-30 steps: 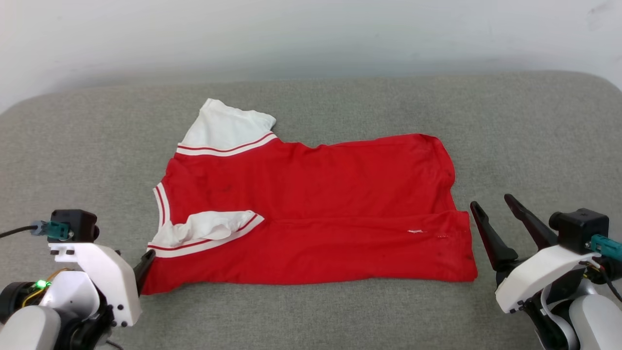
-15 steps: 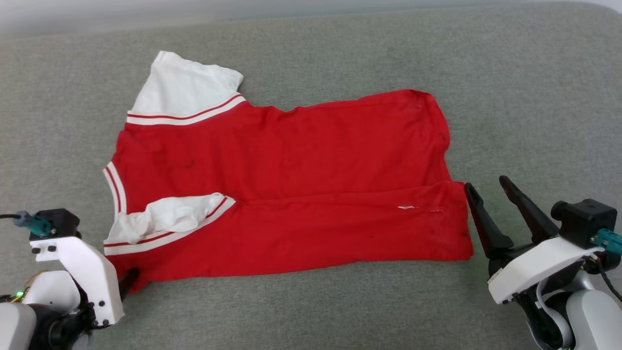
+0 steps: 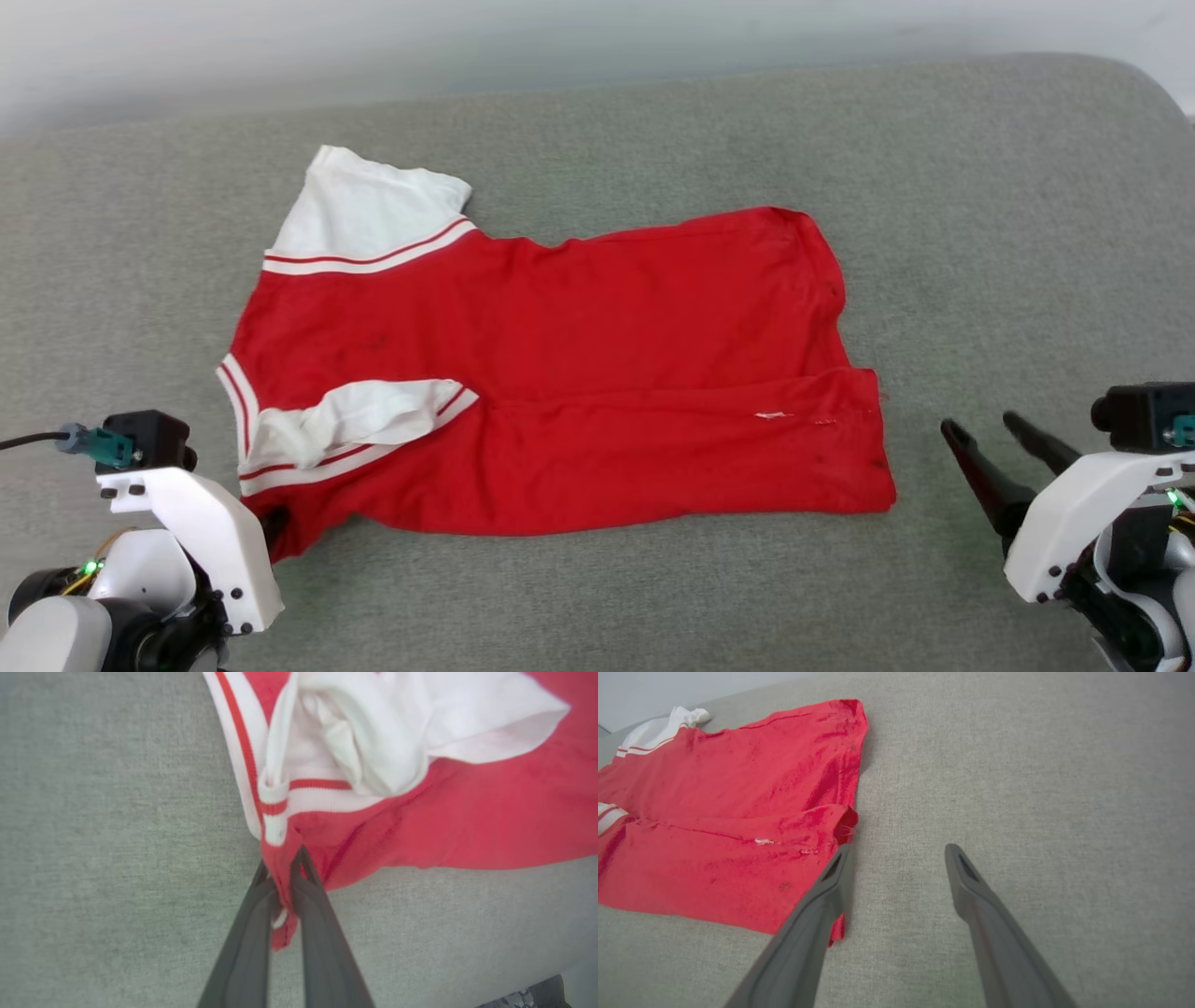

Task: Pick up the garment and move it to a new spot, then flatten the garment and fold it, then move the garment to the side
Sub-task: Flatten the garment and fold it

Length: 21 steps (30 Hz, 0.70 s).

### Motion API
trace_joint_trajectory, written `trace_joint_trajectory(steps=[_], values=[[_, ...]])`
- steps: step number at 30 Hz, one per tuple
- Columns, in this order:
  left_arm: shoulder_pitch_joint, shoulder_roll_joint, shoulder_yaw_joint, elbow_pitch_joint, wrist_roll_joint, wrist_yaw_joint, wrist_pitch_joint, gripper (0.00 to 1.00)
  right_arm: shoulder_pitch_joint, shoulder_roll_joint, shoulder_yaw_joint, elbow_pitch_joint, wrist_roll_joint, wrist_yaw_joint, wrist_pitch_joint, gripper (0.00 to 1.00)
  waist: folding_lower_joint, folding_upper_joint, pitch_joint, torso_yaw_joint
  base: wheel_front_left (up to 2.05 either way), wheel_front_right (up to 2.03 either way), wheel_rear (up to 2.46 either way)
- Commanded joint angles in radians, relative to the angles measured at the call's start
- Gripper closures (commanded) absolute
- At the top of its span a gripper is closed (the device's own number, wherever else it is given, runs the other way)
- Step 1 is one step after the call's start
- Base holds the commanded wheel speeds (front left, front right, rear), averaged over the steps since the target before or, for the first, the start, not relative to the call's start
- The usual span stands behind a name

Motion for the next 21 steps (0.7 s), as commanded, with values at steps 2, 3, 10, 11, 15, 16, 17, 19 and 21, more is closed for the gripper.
trace_joint_trajectory(steps=[2,3,10,11,15,16,17,19,21], values=[[0.007,0.006,0.0,-0.026,0.012,0.003,-0.01,1.0,0.003,-0.019,0.003,-0.004,0.014,-0.001,0.075,0.0,0.0,0.0,-0.022,0.024,0.0,0.0,0.0],[0.007,0.008,-0.002,-0.042,0.018,0.005,-0.013,1.0,-0.002,-0.024,0.006,-0.005,0.023,-0.001,0.125,0.0,0.0,0.0,-0.023,0.032,0.0,0.0,0.0],[-0.025,0.001,-0.024,-0.112,0.042,0.007,-0.018,1.0,-0.065,-0.019,0.055,0.02,0.058,-0.001,0.337,0.0,0.0,0.0,0.01,0.082,0.0,0.0,0.0],[-0.03,-0.001,-0.028,-0.117,0.043,0.007,-0.022,1.0,-0.075,-0.016,0.065,0.034,0.063,-0.001,0.351,0.0,0.0,0.0,0.019,0.089,0.0,0.0,0.0],[-0.053,-0.017,-0.047,-0.117,0.053,0.001,-0.035,1.0,-0.109,-0.012,0.116,0.101,0.077,-0.001,0.396,0.0,0.0,0.0,0.048,0.113,0.0,0.0,0.0],[-0.056,-0.02,-0.05,-0.112,0.054,0.0,-0.039,1.0,-0.109,-0.009,0.134,0.116,0.083,-0.001,0.403,0.0,0.0,0.0,0.052,0.117,0.0,0.0,0.0],[-0.058,-0.021,-0.051,-0.107,0.054,-0.001,-0.043,1.0,-0.11,-0.003,0.148,0.133,0.095,-0.001,0.412,0.0,0.0,0.0,0.054,0.12,0.0,0.0,0.0],[-0.062,-0.026,-0.054,-0.099,0.054,-0.005,-0.05,1.0,-0.118,0.001,0.173,0.153,0.103,0.0,0.421,0.75,0.0,0.0,0.055,0.123,0.0,0.0,0.0],[-0.061,-0.03,-0.055,-0.088,0.049,-0.007,-0.053,1.0,-0.125,-0.001,0.184,0.169,0.112,0.0,0.419,1.0,0.0,0.0,0.048,0.123,0.0,0.0,0.0]])
